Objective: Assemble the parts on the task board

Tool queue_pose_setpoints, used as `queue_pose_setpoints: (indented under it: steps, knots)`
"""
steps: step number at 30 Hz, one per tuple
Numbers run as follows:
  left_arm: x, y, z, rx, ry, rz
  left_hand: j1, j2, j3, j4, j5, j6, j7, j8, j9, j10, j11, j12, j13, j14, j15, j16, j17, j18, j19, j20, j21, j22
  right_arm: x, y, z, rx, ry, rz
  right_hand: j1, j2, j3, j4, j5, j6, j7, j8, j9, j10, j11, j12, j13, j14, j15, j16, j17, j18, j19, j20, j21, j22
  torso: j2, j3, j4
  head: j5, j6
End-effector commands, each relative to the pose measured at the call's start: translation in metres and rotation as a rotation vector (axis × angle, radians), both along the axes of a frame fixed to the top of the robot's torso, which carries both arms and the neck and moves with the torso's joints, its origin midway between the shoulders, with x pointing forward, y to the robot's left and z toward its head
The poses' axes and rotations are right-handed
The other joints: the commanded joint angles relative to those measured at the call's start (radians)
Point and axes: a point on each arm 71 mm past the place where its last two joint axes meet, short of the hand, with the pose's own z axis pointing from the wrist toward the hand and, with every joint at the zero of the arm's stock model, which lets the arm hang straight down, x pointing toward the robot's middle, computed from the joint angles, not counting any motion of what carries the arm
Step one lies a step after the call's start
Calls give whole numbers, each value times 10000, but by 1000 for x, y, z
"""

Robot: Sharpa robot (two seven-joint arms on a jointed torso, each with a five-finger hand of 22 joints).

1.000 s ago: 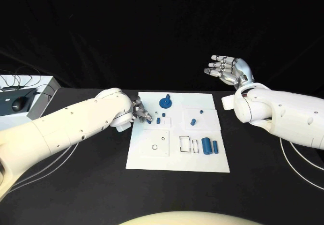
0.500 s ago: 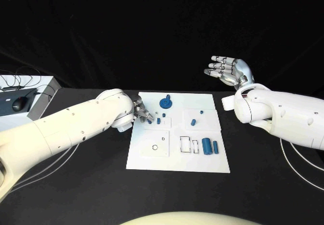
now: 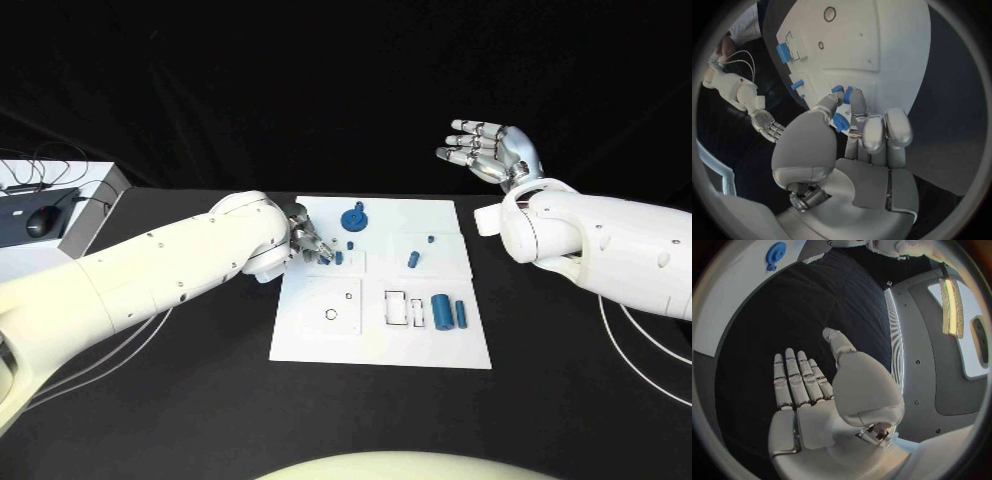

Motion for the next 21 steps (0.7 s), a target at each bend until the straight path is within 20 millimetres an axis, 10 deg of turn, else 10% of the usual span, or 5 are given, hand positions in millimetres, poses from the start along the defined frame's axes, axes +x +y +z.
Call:
queue_pose_setpoints:
  steps: [1,21]
  knots:
    - [-1,2,-4,311,54,-109,373,353,851,-765,42,149,-148,64,215,56,-104,-54,9,58,0,50,9,-212,86,-21,50,15,0,1,0,-34,-46,213,-62,9,-5,-71,43,45,630,-61,-10,-19,22,-32,-8,-69,17,-61,-15,-77,-111,3,-35,-16,4,-1,3,3,-11]
    - [1,16,-2,471,-379,228,298,423,979,-782,21,63,-145,175,286,53,-126,-68,15,47,-34,28,-29,-232,108,-71,46,22,-1,0,0,-36,-34,210,-71,19,-11,-77,49,30,632,-63,-11,-21,24,-31,-8,-100,19,-63,-17,-81,-127,3,-37,-17,6,-10,11,-20,-24]
